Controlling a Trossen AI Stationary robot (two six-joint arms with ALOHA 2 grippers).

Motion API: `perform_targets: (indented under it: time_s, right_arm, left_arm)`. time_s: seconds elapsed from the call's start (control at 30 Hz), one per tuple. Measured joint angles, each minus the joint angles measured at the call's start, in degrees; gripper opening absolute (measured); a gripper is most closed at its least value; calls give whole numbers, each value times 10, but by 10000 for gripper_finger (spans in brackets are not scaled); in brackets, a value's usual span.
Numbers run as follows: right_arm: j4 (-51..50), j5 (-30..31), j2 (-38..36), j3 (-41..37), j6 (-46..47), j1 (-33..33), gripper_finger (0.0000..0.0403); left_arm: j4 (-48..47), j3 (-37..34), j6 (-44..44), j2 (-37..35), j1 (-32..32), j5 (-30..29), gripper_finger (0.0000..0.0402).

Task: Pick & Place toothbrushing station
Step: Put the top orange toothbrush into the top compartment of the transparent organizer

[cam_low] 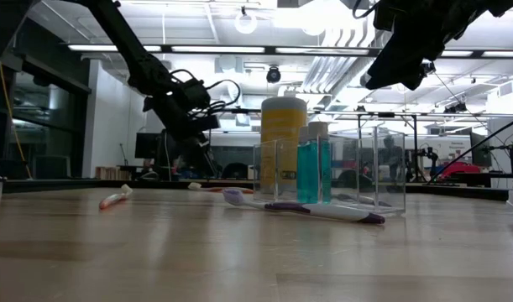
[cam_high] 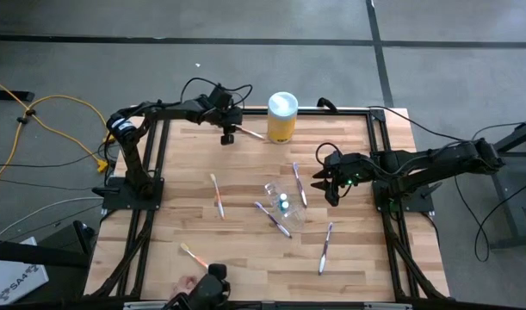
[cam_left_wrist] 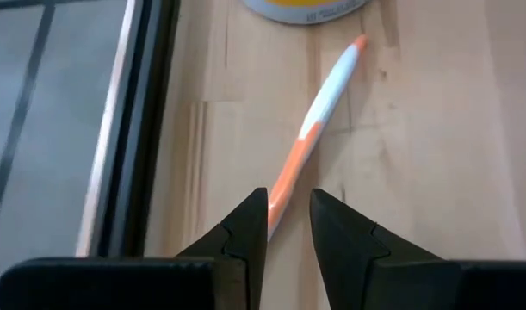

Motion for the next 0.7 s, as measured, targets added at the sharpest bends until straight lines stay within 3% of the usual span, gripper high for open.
perform_targets:
  time_s: [0.13, 0.27, 0.7]
  right_arm:
    - [0, 0, 0, 0, 0, 0, 144]
    - [0, 0, 0, 0, 0, 0, 144]
    - [0, 1, 0, 0, -2, 0, 144]
  left_arm:
    - [5, 0, -44, 0, -1, -8, 83]
    - [10, 0, -123, 0, 0, -59, 83]
    - [-10, 0, -120, 0, 17, -34, 94]
